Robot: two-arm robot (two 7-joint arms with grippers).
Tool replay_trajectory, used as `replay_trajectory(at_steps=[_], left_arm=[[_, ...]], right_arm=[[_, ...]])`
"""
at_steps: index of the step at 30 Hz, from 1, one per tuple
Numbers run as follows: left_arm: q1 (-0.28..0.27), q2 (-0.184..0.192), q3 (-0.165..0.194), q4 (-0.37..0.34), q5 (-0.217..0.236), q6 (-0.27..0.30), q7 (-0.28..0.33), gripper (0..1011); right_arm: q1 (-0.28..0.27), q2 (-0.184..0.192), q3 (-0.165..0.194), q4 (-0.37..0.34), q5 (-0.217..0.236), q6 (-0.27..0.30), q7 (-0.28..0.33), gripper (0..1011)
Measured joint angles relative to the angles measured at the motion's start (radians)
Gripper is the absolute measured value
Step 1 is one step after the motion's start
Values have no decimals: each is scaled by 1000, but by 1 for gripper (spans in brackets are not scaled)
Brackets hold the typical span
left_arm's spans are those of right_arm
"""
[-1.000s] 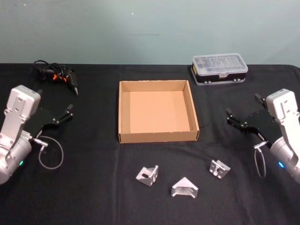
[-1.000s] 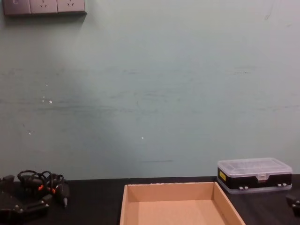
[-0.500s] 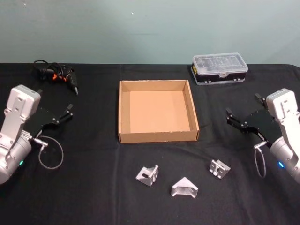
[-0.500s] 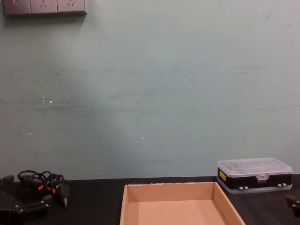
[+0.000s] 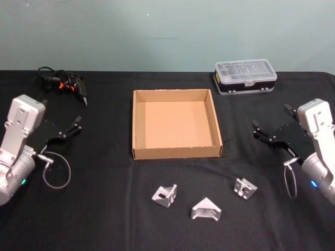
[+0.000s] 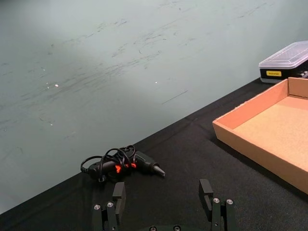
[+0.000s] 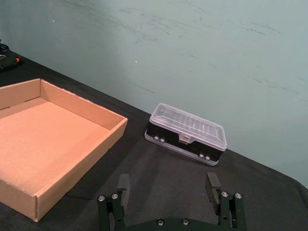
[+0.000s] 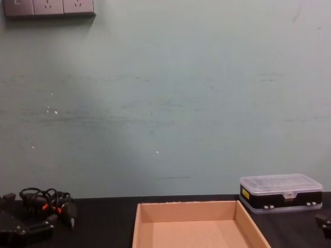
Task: Use one hand to pick up the angle iron from the table and place it into the box.
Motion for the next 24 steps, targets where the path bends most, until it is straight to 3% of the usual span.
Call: replay_trajectory(at_steps=[5, 13, 24], left_arm=[[0, 0, 0, 0, 0, 0, 0, 1000], [0, 0, 0, 0, 0, 0, 0, 1000], [0, 0, 0, 0, 0, 0, 0, 1000]], right_arm=[[-23, 5, 27, -30, 12, 11, 11, 1000], [-83, 38, 97, -128, 84, 59, 51, 1000], [-202, 144, 223, -348, 239, 256, 151, 1000]])
